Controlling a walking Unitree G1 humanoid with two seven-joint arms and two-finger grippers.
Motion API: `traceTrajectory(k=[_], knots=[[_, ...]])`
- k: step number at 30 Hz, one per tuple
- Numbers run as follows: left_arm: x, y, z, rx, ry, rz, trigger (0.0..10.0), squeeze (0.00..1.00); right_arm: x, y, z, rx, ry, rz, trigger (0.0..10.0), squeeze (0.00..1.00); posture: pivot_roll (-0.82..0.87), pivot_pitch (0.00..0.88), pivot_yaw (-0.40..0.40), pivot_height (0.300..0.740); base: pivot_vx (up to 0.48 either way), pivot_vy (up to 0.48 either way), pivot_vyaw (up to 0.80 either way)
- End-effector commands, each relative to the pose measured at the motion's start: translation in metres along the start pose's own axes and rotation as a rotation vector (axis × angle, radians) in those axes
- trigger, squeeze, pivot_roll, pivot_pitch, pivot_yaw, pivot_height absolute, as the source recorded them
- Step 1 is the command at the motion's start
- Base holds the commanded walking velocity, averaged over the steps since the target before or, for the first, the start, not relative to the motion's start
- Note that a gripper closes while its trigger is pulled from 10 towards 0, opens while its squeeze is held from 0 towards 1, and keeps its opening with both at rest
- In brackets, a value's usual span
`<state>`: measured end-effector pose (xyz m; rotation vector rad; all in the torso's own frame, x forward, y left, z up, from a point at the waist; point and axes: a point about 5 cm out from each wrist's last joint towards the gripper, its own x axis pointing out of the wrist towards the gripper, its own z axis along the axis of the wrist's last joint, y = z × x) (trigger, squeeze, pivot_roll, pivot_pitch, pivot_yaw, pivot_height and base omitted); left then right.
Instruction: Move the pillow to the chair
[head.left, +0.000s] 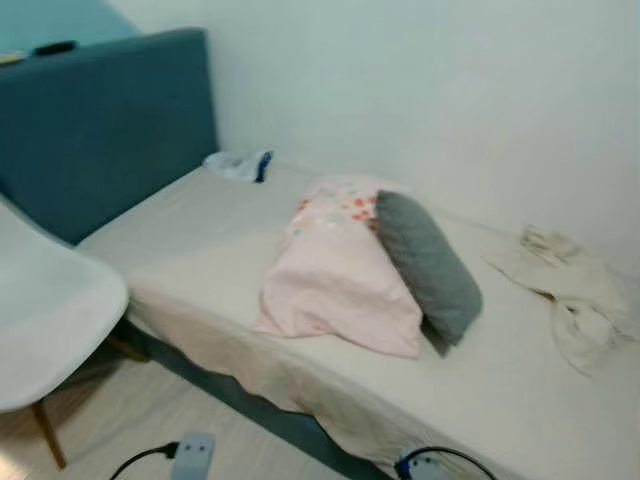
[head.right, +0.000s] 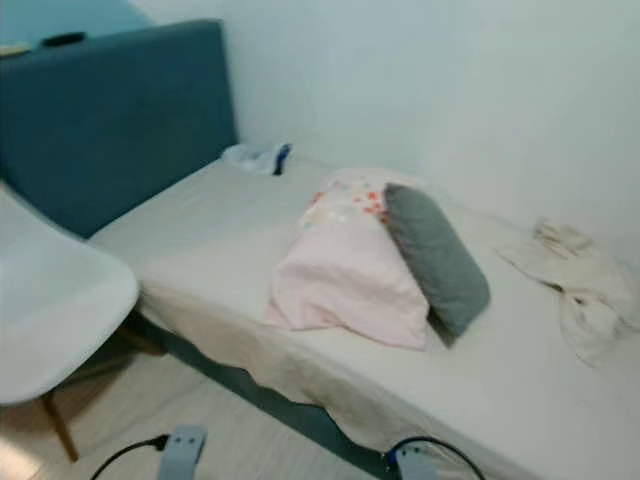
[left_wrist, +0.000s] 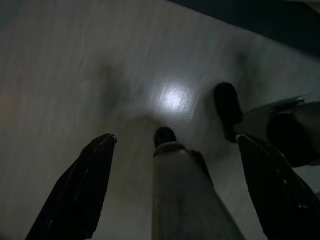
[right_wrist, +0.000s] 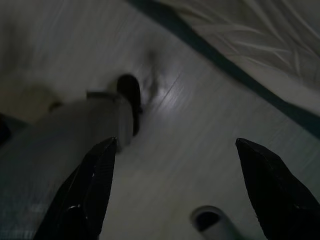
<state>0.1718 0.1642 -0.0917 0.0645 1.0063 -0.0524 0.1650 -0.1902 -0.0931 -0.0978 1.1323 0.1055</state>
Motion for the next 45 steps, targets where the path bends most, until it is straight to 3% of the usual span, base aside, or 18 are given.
traceTrajectory(k=[1,10,16,22,32,45], knots=[[0.000,0.000,-0.001,0.046,0.004,0.004,10.0,0.00,0.000,0.001,0.002,0.037,-0.015,-0.001,10.0,0.00,0.00,0.000,-0.002,0.740,0.000,0.000,-0.76],[0.001,-0.002,0.007,0.091,-0.002,-0.017,10.0,0.00,-0.002,-0.012,0.011,0.059,-0.061,-0.049,10.0,0.00,-0.04,0.000,0.012,0.740,0.000,0.000,-0.76],[0.001,-0.001,0.004,0.030,-0.001,-0.036,10.0,0.00,-0.002,-0.015,0.017,0.033,-0.076,-0.059,10.0,0.00,-0.04,0.000,0.014,0.740,0.000,0.000,-0.76],[0.000,0.002,-0.003,0.000,0.021,-0.029,10.0,0.00,-0.001,-0.007,0.013,-0.094,-0.044,-0.031,10.0,0.00,-0.01,0.000,-0.009,0.740,0.000,0.000,-0.76],[0.000,-0.002,-0.004,0.005,0.024,-0.038,10.0,0.00,0.001,0.003,0.011,-0.154,-0.034,-0.002,10.0,0.00,-0.01,0.000,-0.013,0.740,0.000,0.000,-0.76],[-0.001,-0.008,-0.010,0.017,0.047,-0.054,10.0,0.00,0.000,0.002,0.011,-0.059,-0.059,0.005,10.0,0.00,-0.04,0.000,0.008,0.740,0.000,0.000,-0.12]])
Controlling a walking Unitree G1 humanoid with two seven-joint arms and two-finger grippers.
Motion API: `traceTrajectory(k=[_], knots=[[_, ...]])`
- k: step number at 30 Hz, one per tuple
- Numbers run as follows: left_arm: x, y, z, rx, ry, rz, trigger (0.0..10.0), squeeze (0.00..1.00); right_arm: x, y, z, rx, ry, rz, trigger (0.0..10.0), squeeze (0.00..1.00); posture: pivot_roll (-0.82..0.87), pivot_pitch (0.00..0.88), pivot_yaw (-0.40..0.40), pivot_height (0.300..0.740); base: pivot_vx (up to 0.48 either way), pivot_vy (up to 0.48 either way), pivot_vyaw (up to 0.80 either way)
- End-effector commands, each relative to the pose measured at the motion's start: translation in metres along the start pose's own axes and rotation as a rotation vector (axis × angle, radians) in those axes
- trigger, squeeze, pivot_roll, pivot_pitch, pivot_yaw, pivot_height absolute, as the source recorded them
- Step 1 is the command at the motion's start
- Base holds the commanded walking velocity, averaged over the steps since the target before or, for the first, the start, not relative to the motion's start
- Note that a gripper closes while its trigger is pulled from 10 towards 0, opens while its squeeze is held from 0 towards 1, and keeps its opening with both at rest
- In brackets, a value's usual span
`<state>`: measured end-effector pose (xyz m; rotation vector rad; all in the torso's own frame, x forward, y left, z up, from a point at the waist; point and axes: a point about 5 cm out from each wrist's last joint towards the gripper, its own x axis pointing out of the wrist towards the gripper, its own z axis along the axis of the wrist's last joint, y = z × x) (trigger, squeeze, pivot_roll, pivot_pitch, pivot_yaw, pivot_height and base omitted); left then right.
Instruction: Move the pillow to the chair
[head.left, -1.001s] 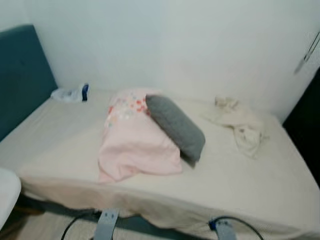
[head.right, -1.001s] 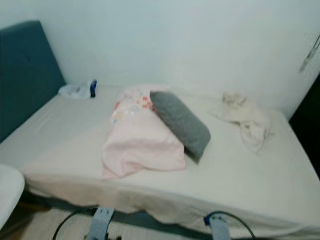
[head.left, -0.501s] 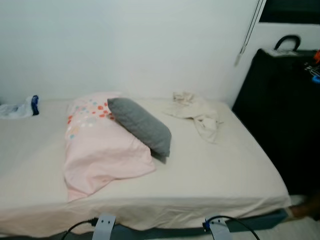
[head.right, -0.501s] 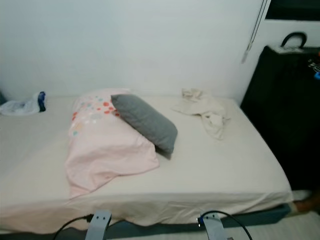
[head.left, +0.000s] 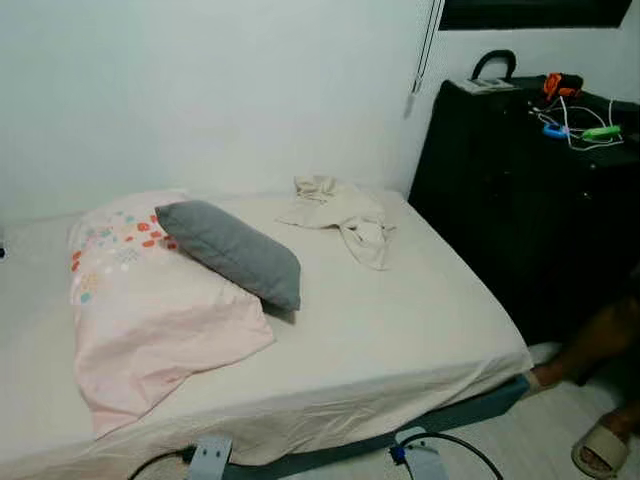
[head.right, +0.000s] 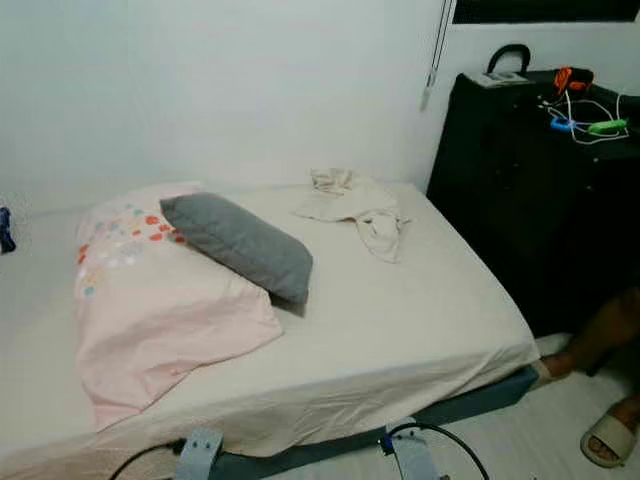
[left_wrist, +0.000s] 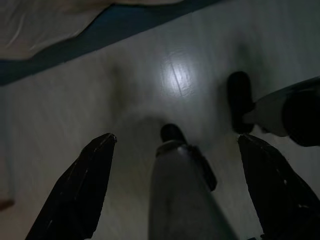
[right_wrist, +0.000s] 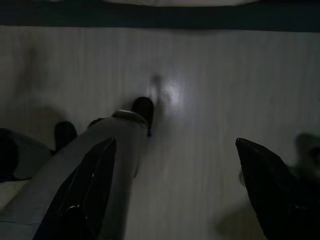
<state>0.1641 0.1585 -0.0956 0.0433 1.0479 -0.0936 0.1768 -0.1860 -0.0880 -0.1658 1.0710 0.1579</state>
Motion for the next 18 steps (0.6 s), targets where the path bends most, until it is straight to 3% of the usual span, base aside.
traceTrajectory(k=[1,9,18], knots=[[0.0000,-0.0014,-0.0014,0.016,0.007,-0.008,10.0,0.00,-0.0003,-0.0002,-0.0018,0.025,-0.002,0.001,10.0,0.00,-0.04,0.000,0.008,0.740,0.000,0.000,0.00],[0.0003,-0.0029,0.0001,0.034,0.006,-0.014,10.0,0.00,-0.0004,-0.0020,0.0003,-0.002,-0.005,0.003,10.0,0.00,-0.05,0.000,0.012,0.740,0.000,0.000,0.00],[0.0000,-0.0037,-0.0021,0.056,0.014,-0.024,10.0,0.00,-0.0008,-0.0014,-0.0046,0.028,0.002,0.006,10.0,0.00,-0.05,0.000,0.016,0.740,0.000,0.000,0.00]])
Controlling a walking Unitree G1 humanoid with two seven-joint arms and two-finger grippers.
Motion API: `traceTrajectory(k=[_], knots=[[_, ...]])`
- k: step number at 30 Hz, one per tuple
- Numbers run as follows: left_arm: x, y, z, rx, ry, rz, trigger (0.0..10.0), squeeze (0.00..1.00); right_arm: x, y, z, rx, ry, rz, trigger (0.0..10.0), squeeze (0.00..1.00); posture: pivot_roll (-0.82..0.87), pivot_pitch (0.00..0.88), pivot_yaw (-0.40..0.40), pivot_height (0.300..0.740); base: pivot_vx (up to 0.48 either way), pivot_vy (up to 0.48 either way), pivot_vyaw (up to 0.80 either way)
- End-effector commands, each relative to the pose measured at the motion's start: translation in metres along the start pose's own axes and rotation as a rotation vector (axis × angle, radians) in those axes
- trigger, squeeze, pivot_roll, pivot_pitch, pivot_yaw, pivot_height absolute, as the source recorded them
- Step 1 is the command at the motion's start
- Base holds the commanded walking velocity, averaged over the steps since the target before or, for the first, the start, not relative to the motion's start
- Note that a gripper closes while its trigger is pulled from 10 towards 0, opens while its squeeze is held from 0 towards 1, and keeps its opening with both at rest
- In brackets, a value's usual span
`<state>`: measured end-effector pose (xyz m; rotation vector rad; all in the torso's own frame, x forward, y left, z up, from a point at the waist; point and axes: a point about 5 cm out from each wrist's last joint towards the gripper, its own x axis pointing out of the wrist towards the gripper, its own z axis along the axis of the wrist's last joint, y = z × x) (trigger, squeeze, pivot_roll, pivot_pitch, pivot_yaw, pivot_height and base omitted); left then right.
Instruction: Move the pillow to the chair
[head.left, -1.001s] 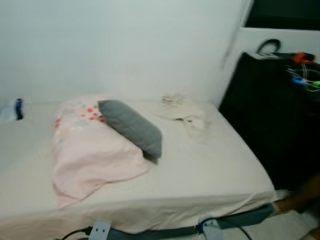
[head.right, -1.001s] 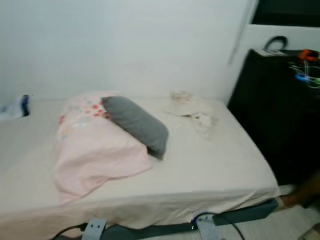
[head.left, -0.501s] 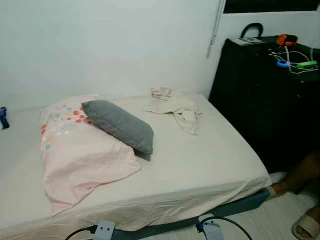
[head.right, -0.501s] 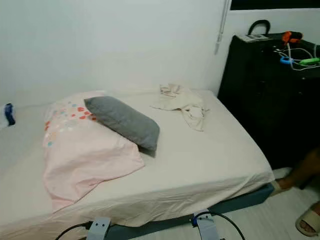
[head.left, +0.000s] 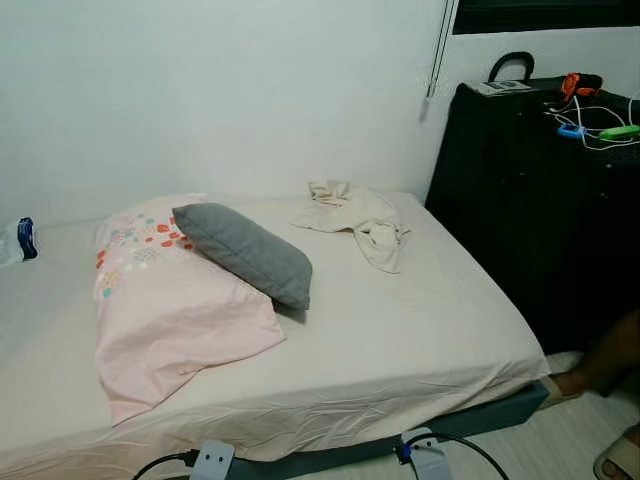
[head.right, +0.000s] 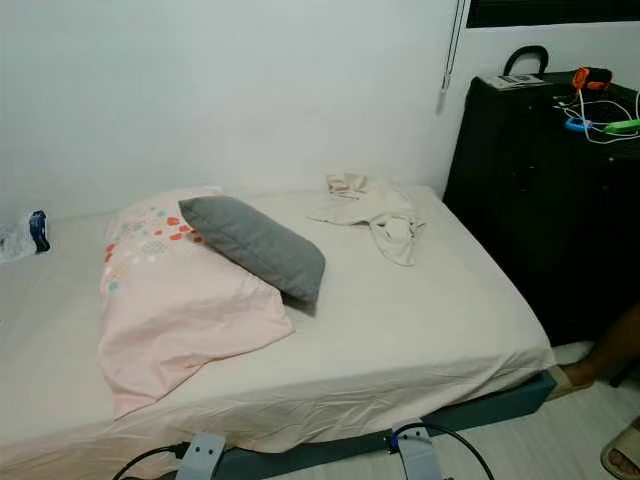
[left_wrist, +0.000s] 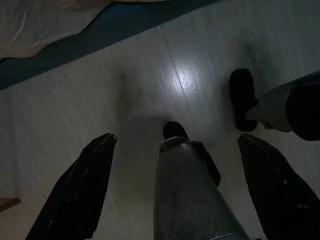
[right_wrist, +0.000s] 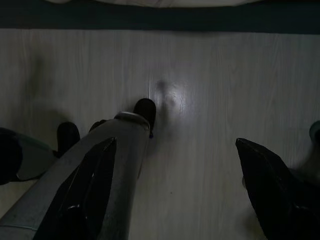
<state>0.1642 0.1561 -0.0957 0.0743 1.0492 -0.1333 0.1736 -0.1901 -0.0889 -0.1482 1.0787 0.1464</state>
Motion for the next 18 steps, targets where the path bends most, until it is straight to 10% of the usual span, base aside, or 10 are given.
traceTrajectory(k=[1,18], knots=[[-0.0001,-0.0013,-0.0026,0.016,0.014,-0.007,10.0,0.00,0.0001,0.0021,-0.0008,0.003,-0.003,0.008,10.0,0.00,-0.05,0.000,0.015,0.740,0.000,0.000,0.00],[0.0011,-0.0063,0.0041,0.027,-0.004,-0.025,10.0,0.00,-0.0007,-0.0029,-0.0011,-0.021,0.001,0.001,10.0,0.00,-0.06,0.000,0.002,0.740,0.313,0.000,0.00]])
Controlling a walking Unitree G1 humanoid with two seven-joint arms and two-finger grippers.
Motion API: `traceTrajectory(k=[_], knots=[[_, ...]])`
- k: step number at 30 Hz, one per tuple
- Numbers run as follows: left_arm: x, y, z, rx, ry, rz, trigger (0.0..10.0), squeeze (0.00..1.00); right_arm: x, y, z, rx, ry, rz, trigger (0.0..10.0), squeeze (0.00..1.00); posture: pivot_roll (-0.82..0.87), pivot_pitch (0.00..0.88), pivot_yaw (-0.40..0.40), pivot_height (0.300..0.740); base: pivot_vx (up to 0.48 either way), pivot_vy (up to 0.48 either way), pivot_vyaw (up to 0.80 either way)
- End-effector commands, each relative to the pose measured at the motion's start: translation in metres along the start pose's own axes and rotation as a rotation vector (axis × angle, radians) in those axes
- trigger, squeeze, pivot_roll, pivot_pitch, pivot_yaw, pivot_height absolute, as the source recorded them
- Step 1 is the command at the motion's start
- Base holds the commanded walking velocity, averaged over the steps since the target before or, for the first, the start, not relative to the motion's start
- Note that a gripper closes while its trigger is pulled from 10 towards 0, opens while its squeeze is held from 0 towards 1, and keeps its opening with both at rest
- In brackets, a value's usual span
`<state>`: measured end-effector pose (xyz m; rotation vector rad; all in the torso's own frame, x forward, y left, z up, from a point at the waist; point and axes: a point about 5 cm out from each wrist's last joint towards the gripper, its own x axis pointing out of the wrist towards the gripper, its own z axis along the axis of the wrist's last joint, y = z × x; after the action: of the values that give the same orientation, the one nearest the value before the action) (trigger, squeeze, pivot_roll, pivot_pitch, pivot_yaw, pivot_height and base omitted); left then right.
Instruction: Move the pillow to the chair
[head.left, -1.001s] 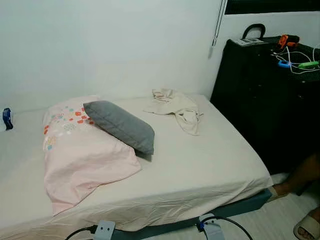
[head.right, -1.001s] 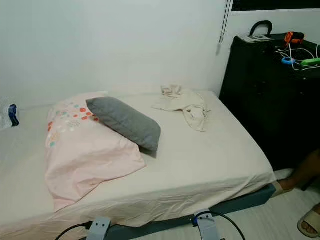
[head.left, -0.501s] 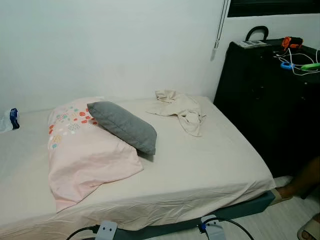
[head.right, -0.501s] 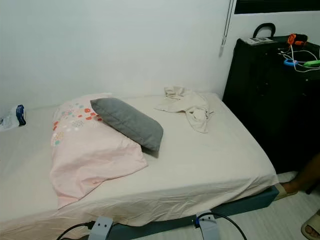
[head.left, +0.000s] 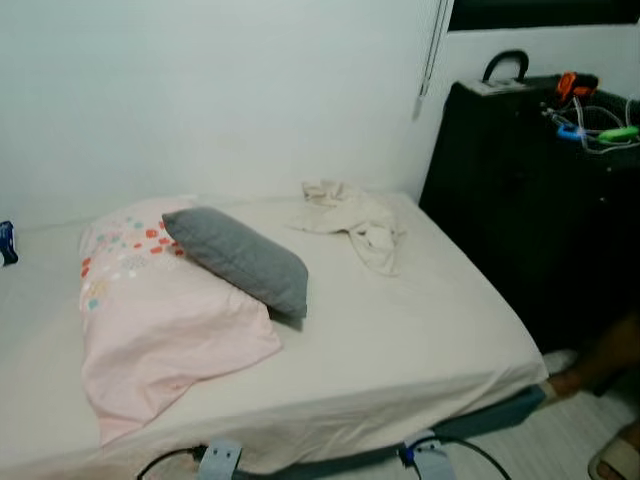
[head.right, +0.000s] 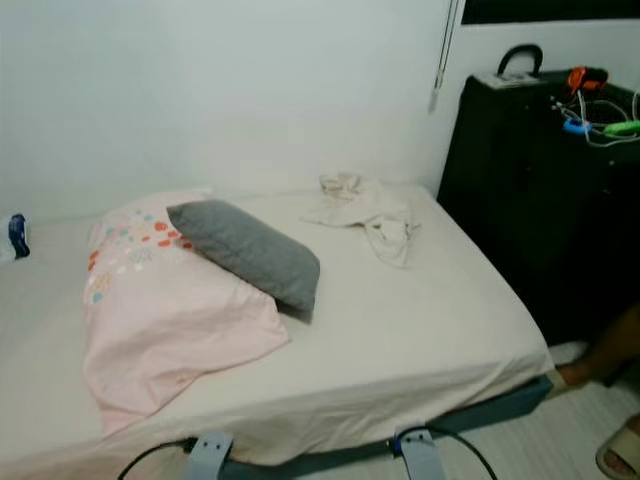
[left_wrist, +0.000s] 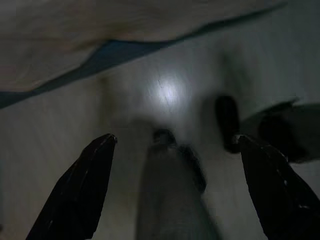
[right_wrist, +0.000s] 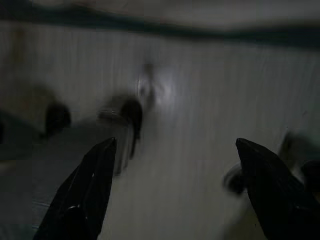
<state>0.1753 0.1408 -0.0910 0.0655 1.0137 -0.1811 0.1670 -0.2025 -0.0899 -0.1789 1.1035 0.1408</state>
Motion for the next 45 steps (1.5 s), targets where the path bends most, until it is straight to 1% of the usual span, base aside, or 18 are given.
traceTrajectory(k=[1,9,12,19,23,26,27,29,33,35,36,37,38,39,40,42,43,45], knots=[[-0.002,0.007,-0.010,0.009,0.032,0.017,10.0,0.00,0.002,0.008,0.008,-0.001,-0.027,0.018,10.0,0.00,-0.06,0.000,0.001,0.740,0.337,0.000,0.00],[-0.002,0.008,-0.007,0.000,0.025,0.028,10.0,0.00,0.002,0.008,0.007,-0.008,-0.025,0.017,10.0,0.00,-0.06,0.000,-0.001,0.740,0.326,0.000,0.00],[-0.002,0.009,-0.007,-0.027,0.024,0.041,10.0,0.00,0.002,0.008,0.006,-0.008,-0.024,0.018,10.0,0.00,-0.06,0.000,-0.001,0.740,0.000,0.000,0.00],[-0.002,0.009,-0.010,-0.004,0.036,0.027,10.0,0.00,0.002,0.009,0.006,-0.010,-0.026,0.016,10.0,0.00,-0.06,0.000,0.003,0.740,0.000,0.000,0.00],[-0.002,0.008,-0.011,0.001,0.046,0.022,10.0,0.00,0.002,0.007,0.009,-0.005,-0.043,0.005,10.0,0.00,-0.06,0.000,0.006,0.740,0.000,-0.429,0.00],[-0.002,0.009,-0.012,-0.002,0.049,0.028,10.0,0.00,0.001,0.003,0.017,0.030,-0.080,-0.012,10.0,0.00,-0.06,0.000,0.007,0.740,0.000,-0.480,0.00],[-0.003,0.009,-0.012,-0.010,0.050,0.037,10.0,0.00,0.001,-0.001,0.025,0.064,-0.117,-0.025,10.0,0.00,-0.06,0.000,0.007,0.740,0.000,0.000,0.00],[-0.003,0.010,-0.012,-0.014,0.050,0.039,10.0,0.00,0.001,-0.003,0.034,0.088,-0.153,-0.028,10.0,0.00,-0.07,0.000,0.008,0.740,0.000,0.000,0.00],[-0.003,0.009,-0.012,-0.013,0.049,0.036,10.0,0.00,0.000,-0.002,0.057,0.115,-0.239,-0.010,10.0,0.00,-0.07,0.000,0.008,0.740,0.000,0.000,0.00],[-0.003,0.009,-0.012,-0.014,0.049,0.036,10.0,0.00,-0.001,-0.002,0.063,0.122,-0.259,-0.005,10.0,0.00,-0.07,0.000,0.008,0.740,0.000,0.000,0.00],[-0.003,0.009,-0.013,-0.015,0.049,0.035,10.0,0.00,-0.002,-0.002,0.072,0.126,-0.291,0.001,10.0,0.00,-0.07,0.000,0.008,0.740,0.000,0.000,0.00],[-0.003,0.009,-0.013,-0.015,0.049,0.035,10.0,0.00,-0.002,-0.002,0.072,0.126,-0.291,0.001,10.0,0.00,-0.07,0.000,0.008,0.740,0.000,0.000,0.00],[-0.003,0.008,-0.013,-0.015,0.051,0.033,10.0,0.00,-0.005,0.000,0.099,0.138,-0.381,0.028,10.0,0.00,-0.07,0.000,0.007,0.740,0.000,0.000,0.00],[-0.003,0.007,-0.013,-0.015,0.051,0.032,10.0,0.00,-0.007,0.001,0.111,0.138,-0.420,0.042,10.0,0.00,-0.07,0.000,0.007,0.740,0.000,0.000,0.00],[-0.003,0.007,-0.013,-0.015,0.051,0.032,10.0,0.00,-0.007,0.001,0.111,0.138,-0.420,0.042,10.0,0.00,-0.07,0.000,0.007,0.740,0.000,0.000,0.00],[-0.003,0.007,-0.014,-0.015,0.051,0.032,10.0,0.00,-0.012,0.002,0.132,0.139,-0.492,0.074,10.0,0.00,-0.07,0.000,0.005,0.740,0.000,0.000,0.00],[-0.003,0.007,-0.014,-0.015,0.051,0.032,10.0,0.00,-0.012,0.002,0.132,0.139,-0.492,0.074,10.0,0.00,-0.07,0.000,0.005,0.740,0.000,0.000,0.00],[-0.003,0.007,-0.014,-0.015,0.051,0.034,10.0,0.00,-0.019,0.002,0.155,0.124,-0.566,0.102,10.0,0.00,-0.07,0.000,0.002,0.740,0.000,0.000,0.00]])
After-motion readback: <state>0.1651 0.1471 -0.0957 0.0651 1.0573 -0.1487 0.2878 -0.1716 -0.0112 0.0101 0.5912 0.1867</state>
